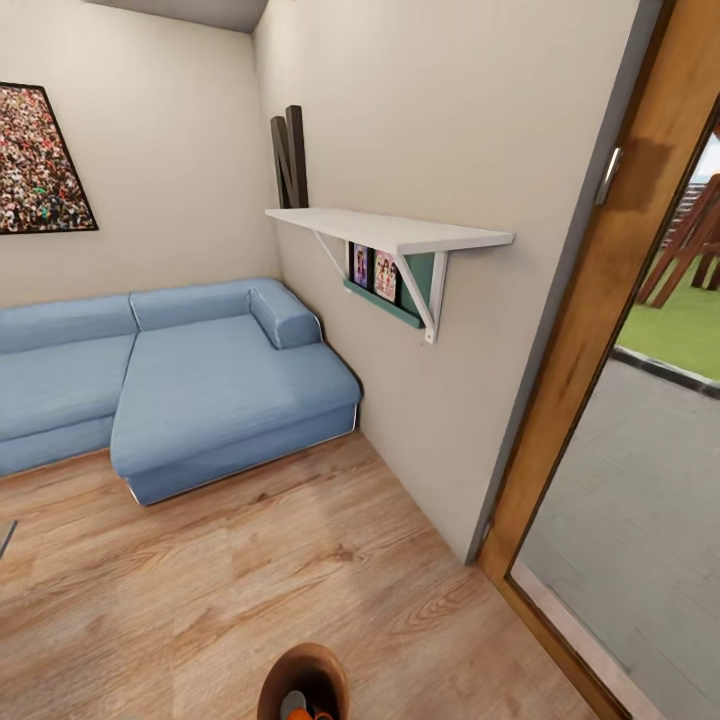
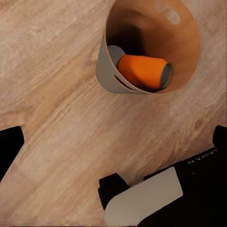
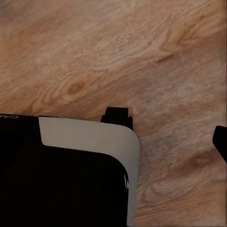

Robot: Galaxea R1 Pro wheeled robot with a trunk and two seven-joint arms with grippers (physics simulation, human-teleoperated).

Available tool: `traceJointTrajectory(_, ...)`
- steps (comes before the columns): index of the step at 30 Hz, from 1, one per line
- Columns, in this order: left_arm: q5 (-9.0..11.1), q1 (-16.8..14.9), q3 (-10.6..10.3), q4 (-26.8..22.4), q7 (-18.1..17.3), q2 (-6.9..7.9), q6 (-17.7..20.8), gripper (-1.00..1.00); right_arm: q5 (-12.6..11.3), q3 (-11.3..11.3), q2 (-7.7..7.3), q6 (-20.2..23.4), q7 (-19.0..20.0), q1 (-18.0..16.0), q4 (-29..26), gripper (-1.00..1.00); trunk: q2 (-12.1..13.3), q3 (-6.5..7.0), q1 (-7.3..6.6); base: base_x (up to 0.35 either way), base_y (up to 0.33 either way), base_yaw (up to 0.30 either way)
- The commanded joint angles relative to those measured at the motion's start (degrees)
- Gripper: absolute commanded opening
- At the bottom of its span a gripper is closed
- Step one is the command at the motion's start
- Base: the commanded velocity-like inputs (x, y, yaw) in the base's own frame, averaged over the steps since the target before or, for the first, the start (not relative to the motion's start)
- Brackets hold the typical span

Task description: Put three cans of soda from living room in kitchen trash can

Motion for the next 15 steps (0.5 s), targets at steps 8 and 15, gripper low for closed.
traceJointTrajectory(8, 0.18, 2.71, 0.02, 0.2, 15.83, -6.02, 7.65, 1.0, 0.07, -0.01, 0.54, -0.01, -1.42, 0.01, 0.04, 1.0, 0.0, 0.0, 0.0, 0.0, 0.0, 0.0)
traceJointTrajectory(15, 0.17, 2.88, 0.05, 0.21, 16.61, -13.89, 8.02, 1.0, 0.07, -0.01, 0.53, -0.01, -1.46, 0.01, 0.04, 1.0, 0.0, 0.0, 0.0, 0.0, 0.0, 0.0)
